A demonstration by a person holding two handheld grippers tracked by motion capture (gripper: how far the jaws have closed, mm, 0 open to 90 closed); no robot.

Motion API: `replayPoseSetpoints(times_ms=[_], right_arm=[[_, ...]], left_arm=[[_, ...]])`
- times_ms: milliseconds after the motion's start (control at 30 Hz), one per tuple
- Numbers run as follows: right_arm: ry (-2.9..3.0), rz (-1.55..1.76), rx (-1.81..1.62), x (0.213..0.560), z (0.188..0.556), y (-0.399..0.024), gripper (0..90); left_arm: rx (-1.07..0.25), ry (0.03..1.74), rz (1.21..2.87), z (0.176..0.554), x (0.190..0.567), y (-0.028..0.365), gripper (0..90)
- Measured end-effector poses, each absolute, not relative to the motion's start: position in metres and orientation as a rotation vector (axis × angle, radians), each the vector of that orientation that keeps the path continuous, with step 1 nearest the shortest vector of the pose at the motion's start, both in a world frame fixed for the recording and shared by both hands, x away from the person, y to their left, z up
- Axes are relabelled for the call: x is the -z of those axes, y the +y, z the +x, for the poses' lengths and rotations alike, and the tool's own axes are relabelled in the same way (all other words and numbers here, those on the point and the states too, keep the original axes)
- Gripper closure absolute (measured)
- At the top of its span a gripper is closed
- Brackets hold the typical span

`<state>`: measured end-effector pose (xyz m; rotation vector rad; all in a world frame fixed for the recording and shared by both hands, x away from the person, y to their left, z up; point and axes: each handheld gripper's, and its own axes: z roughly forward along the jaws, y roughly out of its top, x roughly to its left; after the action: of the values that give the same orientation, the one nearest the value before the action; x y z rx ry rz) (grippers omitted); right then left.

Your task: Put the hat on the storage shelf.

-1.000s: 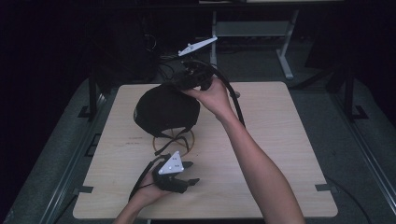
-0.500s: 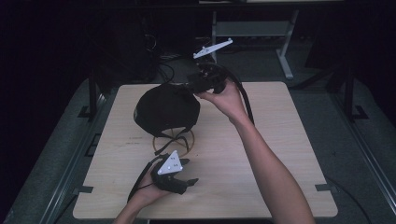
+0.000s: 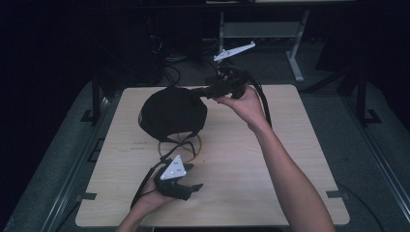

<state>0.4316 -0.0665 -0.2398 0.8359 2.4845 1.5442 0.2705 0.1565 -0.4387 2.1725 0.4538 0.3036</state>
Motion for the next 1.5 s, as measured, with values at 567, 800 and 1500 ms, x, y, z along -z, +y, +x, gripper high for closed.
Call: replayPoseSetpoints(times_ms=[567, 800, 1500], right_arm=[[2.487, 0.897, -1.536, 0.257, 0.428, -0.096, 22.0], [2.482, 0.928, -1.537, 0.264, 0.426, -0.109, 21.7], [2.497, 0.929, -1.513, 0.28, 0.418, -0.127, 19.1]], left_arm=[[-0.32, 0.437, 2.179, 0.269, 0.439, 0.157, 24.4], [-0.319, 0.437, 2.183, 0.269, 0.44, 0.156, 23.9], [-0.324, 0.448, 2.173, 0.269, 0.441, 0.156, 23.7]])
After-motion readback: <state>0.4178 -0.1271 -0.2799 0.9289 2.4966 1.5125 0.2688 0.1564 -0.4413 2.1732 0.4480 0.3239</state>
